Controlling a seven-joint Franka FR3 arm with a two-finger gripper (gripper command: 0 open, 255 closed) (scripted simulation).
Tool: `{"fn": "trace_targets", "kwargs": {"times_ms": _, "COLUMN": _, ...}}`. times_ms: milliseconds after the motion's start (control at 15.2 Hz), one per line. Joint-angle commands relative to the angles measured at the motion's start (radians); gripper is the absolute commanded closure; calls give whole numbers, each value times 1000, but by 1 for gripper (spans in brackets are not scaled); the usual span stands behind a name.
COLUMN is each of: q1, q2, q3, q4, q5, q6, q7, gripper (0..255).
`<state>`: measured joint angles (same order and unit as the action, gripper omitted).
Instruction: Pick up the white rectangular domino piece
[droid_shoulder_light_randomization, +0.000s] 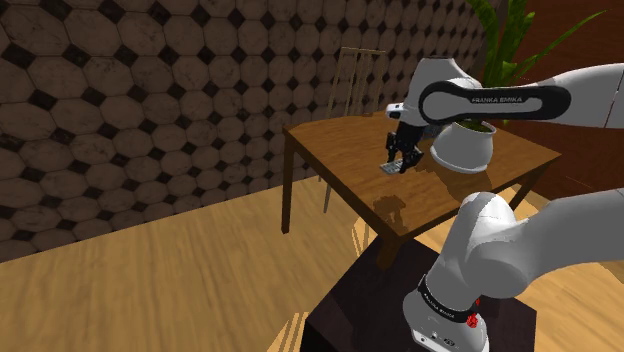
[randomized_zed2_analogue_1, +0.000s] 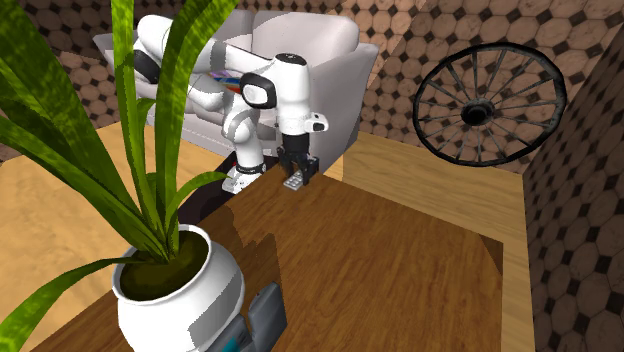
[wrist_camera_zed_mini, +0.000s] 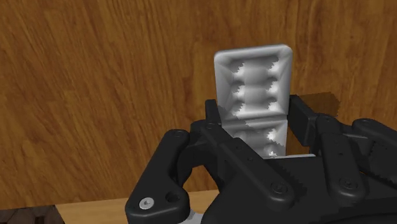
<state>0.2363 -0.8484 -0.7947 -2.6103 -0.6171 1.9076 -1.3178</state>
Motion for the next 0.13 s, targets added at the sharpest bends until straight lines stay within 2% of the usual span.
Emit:
{"fn": "trace_targets", "kwargs": {"times_ms": 0, "q1": 0, "q2": -4, "q3": 8, "q4": 13, "q5": 7, "q6": -17, "q7": -3, "gripper": 255}}
{"fn": "trace_targets", "kwargs": {"times_ms": 66, "q1": 0, "q2": -4, "q3": 8, "q4": 13, "q5": 7, "q6": -17, "q7": -3, "gripper": 255}}
